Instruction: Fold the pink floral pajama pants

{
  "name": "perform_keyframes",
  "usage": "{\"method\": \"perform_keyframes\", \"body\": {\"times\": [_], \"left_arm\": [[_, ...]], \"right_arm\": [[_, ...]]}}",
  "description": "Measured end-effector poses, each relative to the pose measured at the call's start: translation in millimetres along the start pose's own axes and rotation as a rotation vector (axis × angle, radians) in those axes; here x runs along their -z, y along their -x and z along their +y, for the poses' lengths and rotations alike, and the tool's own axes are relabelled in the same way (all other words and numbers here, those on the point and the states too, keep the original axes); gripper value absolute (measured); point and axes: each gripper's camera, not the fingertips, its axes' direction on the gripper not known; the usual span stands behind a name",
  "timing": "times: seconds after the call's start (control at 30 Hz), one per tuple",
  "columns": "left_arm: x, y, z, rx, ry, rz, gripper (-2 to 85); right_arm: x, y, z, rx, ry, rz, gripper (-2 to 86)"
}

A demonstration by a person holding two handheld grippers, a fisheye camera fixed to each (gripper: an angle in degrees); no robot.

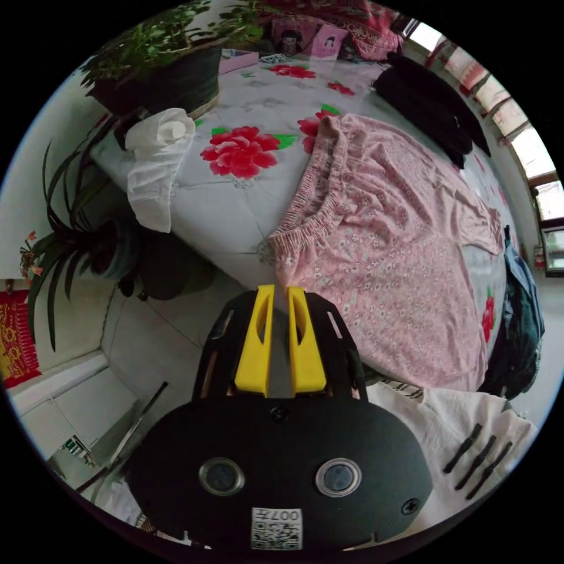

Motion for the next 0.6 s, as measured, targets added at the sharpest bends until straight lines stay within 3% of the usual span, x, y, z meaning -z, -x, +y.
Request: {"method": "perform_keyframes", "body": {"times": [0.17,0.3,0.43,0.6], "left_arm": [[49,-19,6,-0.004,-0.133,-0.143,-0.8],[66,-44,-18,-0.047,-0.203,-0.098,-0.7],[56,-93,-79,-0.131,-0.213,-0.042,1.0],[28,-148,-164,-0.2,-0.176,-0.102,4.3]], "right_arm": [[-1,61,-10,0.172,-0.016,-0.19,2.7],[-15,134,-36,0.283,0.003,-0.309,3.5],[-7,209,-83,0.394,-0.036,-0.374,4.1],[11,331,-178,0.56,-0.097,-0.42,4.5]]}}
